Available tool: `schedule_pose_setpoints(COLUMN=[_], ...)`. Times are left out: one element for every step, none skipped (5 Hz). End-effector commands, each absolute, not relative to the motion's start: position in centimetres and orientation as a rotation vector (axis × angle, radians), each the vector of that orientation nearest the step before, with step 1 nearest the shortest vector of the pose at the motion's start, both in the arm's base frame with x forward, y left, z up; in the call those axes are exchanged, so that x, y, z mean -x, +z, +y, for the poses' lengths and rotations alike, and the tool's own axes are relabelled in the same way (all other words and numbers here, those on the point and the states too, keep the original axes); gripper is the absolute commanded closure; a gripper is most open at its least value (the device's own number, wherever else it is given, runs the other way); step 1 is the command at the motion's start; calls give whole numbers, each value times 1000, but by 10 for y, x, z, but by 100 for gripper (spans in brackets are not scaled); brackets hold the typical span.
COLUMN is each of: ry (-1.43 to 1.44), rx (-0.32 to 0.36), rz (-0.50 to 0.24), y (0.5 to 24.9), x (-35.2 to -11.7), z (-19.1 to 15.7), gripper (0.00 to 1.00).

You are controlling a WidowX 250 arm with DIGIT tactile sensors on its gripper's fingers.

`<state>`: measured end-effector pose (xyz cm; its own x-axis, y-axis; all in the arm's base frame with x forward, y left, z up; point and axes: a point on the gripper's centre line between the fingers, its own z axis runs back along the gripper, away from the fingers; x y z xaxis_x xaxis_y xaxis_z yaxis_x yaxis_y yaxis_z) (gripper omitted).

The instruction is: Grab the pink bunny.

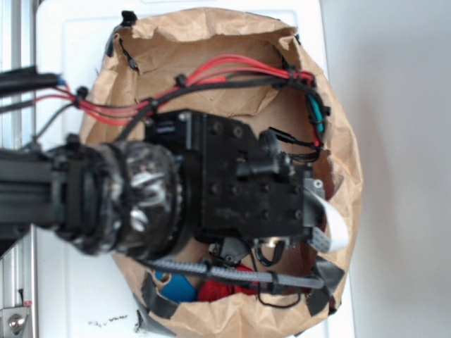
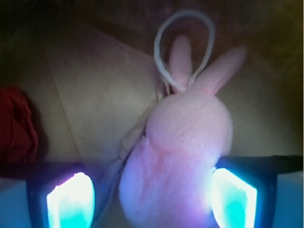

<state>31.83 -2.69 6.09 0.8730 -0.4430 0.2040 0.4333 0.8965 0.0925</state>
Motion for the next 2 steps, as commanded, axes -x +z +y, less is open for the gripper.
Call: schedule_pose_setpoints(ry=[-453,-459], rx=[-74,-83], rz=[-276,-265], y=[73,68], x=[-338,-341], z=[-31,-34], gripper=[0,0])
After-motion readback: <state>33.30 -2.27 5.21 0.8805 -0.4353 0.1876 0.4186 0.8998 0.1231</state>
